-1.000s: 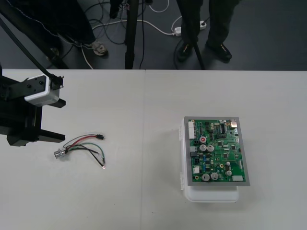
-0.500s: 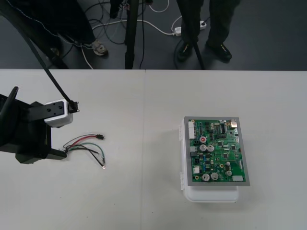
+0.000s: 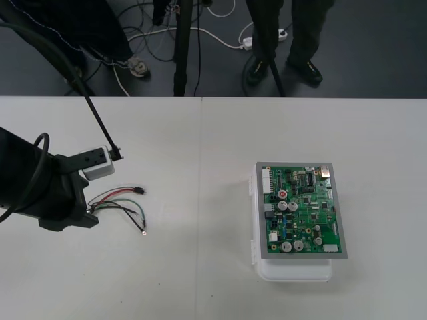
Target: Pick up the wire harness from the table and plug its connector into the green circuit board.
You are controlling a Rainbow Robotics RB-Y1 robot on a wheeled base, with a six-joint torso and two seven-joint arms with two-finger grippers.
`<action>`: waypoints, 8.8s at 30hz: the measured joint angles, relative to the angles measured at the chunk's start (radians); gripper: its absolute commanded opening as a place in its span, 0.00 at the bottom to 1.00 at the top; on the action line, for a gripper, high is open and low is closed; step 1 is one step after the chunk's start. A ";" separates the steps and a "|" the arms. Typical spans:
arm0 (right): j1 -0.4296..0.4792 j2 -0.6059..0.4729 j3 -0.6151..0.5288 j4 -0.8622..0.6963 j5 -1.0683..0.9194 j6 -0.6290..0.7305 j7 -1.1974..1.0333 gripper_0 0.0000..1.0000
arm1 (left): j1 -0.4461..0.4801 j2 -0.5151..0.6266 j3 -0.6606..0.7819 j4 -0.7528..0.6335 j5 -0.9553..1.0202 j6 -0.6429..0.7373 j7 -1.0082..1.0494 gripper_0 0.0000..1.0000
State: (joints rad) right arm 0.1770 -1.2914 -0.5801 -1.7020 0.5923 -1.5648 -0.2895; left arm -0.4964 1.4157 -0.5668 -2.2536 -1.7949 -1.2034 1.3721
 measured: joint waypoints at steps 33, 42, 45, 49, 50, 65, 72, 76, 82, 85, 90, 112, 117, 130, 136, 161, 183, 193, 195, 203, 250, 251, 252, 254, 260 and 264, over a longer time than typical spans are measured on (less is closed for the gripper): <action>0.000 -0.007 -0.012 -0.027 -0.112 0.000 0.000 1.00 | -0.191 -0.217 -0.271 0.376 -0.271 -0.104 -0.051 0.77; 0.000 -0.007 -0.012 -0.049 -0.111 0.000 0.000 1.00 | -0.217 -0.261 -0.366 0.458 -0.316 -0.129 -0.090 0.77; 0.000 -0.007 -0.012 -0.050 -0.111 0.000 0.000 1.00 | -0.228 -0.273 -0.398 0.493 -0.317 -0.129 -0.090 0.77; 0.000 -0.007 -0.012 -0.050 -0.111 0.000 0.000 1.00 | -0.230 -0.293 -0.403 0.534 -0.319 -0.129 -0.090 0.77; 0.000 -0.007 -0.012 -0.050 -0.111 0.000 0.000 1.00 | -0.230 -0.298 -0.403 0.544 -0.320 -0.129 -0.090 0.77; 0.000 -0.007 -0.012 -0.051 -0.111 0.000 0.000 1.00 | -0.230 -0.400 -0.415 0.693 -0.373 -0.129 -0.158 0.77; 0.000 -0.007 -0.012 -0.051 -0.111 0.000 0.000 1.00 | -0.230 -0.418 -0.451 0.695 -0.425 -0.129 -0.158 0.77; 0.000 -0.007 -0.012 -0.051 -0.111 0.000 0.000 1.00 | -0.230 -0.424 -0.466 0.696 -0.445 -0.129 -0.158 0.77; 0.000 -0.007 -0.012 -0.051 -0.111 0.000 0.000 1.00 | -0.229 -0.426 -0.470 0.697 -0.483 -0.129 -0.158 0.77; 0.000 -0.007 -0.012 -0.051 -0.111 0.000 0.000 1.00 | -0.224 -0.433 -0.470 0.697 -0.517 -0.129 -0.158 0.77; 0.000 -0.007 -0.012 -0.051 -0.111 0.000 0.000 1.00 | -0.216 -0.449 -0.470 0.698 -0.532 -0.129 -0.158 0.77; 0.000 -0.007 -0.012 -0.051 -0.111 0.000 0.000 1.00 | -0.198 -0.456 -0.470 0.711 -0.548 -0.129 -0.158 0.77; 0.000 -0.007 -0.012 -0.051 -0.111 0.000 0.000 1.00 | -0.198 -0.462 -0.470 0.722 -0.550 -0.128 -0.158 0.00; 0.000 -0.007 -0.012 -0.051 -0.111 0.000 0.000 1.00 | -0.198 -0.485 -0.469 0.756 -0.564 -0.128 -0.158 0.00; 0.000 -0.007 -0.012 -0.051 -0.111 0.000 0.000 1.00 | -0.198 -0.485 -0.459 0.760 -0.558 -0.128 -0.158 0.00; 0.000 -0.007 -0.012 -0.052 -0.111 0.000 0.000 1.00 | -0.143 -0.335 -0.254 0.461 -0.399 -0.085 -0.163 0.00; 0.000 -0.007 -0.012 -0.053 -0.110 0.000 0.000 1.00 | 0.314 -0.449 0.413 0.014 -0.402 -0.087 -0.163 0.00; 0.000 -0.007 -0.012 -0.054 -0.110 0.000 0.000 1.00 | 0.342 -0.680 0.546 -0.152 -0.446 -0.154 -0.163 0.00; 0.000 -0.007 -0.012 -0.054 -0.110 0.000 0.000 1.00 | 0.341 -0.727 0.555 -0.168 -0.453 -0.163 -0.163 0.00; 0.000 -0.007 -0.012 -0.054 -0.110 0.000 0.000 1.00 | 0.293 -0.861 0.559 -0.184 -0.472 -0.180 -0.163 0.00; 0.035 -0.037 0.033 -0.210 -0.181 0.227 -0.345 1.00 | -0.152 -0.988 0.140 -0.018 -0.889 -0.094 -0.163 0.00; 0.035 -0.037 0.033 -0.222 -0.166 0.248 -0.353 1.00 | -0.152 -0.993 0.138 -0.008 -0.889 -0.080 -0.163 0.00; 0.034 -0.037 0.033 -0.234 -0.149 0.267 -0.366 1.00 | -0.152 -0.996 0.136 0.000 -0.889 -0.066 -0.163 0.00; 0.034 -0.036 0.033 -0.254 -0.118 0.312 -0.397 1.00 | -0.152 -0.998 0.130 0.014 -0.889 -0.038 -0.163 0.00; 0.027 -0.035 0.033 -0.305 -0.057 0.429 -0.496 1.00 | -0.152 -0.998 0.116 0.025 -0.889 0.018 -0.163 0.00; 0.009 -0.028 0.040 -0.336 -0.007 0.481 -0.565 1.00 | -0.152 -0.998 0.116 0.026 -0.889 0.032 -0.163 0.00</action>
State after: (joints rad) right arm 0.1865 -1.3190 -0.5405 -2.0383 0.5857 -1.0835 -0.8544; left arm -0.6482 0.4173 -0.4511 -2.2279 -2.6840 -1.1714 1.2092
